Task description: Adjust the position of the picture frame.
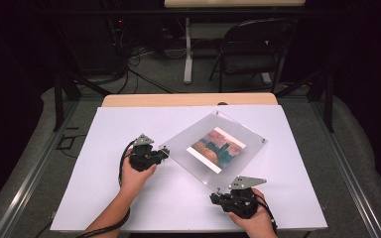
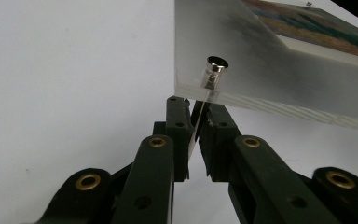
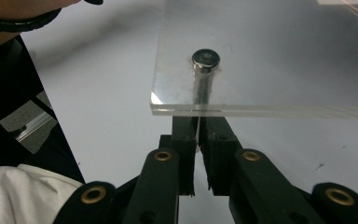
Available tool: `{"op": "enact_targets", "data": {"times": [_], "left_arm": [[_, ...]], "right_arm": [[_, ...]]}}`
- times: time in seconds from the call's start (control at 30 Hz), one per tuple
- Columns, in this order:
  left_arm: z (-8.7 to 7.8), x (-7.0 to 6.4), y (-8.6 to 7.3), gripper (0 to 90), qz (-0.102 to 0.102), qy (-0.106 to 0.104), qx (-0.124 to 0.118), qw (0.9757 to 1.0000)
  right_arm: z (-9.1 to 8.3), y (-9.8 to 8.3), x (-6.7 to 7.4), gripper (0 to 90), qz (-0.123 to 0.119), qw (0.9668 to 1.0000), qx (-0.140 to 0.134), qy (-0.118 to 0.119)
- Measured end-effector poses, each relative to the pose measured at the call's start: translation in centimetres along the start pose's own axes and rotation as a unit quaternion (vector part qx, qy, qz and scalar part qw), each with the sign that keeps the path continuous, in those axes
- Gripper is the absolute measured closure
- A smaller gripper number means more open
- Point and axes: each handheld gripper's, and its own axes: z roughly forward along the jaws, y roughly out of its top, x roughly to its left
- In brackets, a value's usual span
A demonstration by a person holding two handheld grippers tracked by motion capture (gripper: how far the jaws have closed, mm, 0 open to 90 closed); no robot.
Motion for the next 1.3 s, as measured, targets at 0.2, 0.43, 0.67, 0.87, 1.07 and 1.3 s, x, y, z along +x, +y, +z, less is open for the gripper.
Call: {"op": "enact_targets", "data": {"times": [0.2, 0.43, 0.67, 0.87, 1.07, 1.3], "left_arm": [[-0.1, -0.1, 0.0, 82.4, 0.002, -0.001, 0.000, 1.0000], [-0.3, -0.2, 0.0, 82.7, 0.005, -0.004, -0.002, 1.0000], [-1.2, -0.9, 0.1, 83.6, 0.021, -0.002, -0.005, 0.9998], [-2.9, -1.8, -0.2, 84.3, 0.030, -0.004, -0.014, 0.9994], [-4.2, -2.9, -1.1, 84.8, 0.037, -0.005, -0.015, 0.9992], [-5.0, -3.7, -2.1, 85.1, 0.031, -0.005, -0.011, 0.9994]], "right_arm": [[0.0, 0.1, 0.1, 85.1, -0.006, 1.0000, 0.002, -0.002], [-0.4, 0.2, 0.3, 85.6, -0.012, 0.9999, 0.002, -0.010], [-1.0, 0.4, 0.0, 85.8, -0.003, 0.9999, -0.005, -0.016], [-1.8, 0.6, -1.5, 85.9, 0.026, 0.9988, -0.025, -0.033], [-1.9, 0.9, -3.4, 85.9, 0.048, 0.9970, -0.031, -0.053], [-1.2, 1.6, -5.4, 85.9, 0.060, 0.9958, -0.030, -0.063]]}}
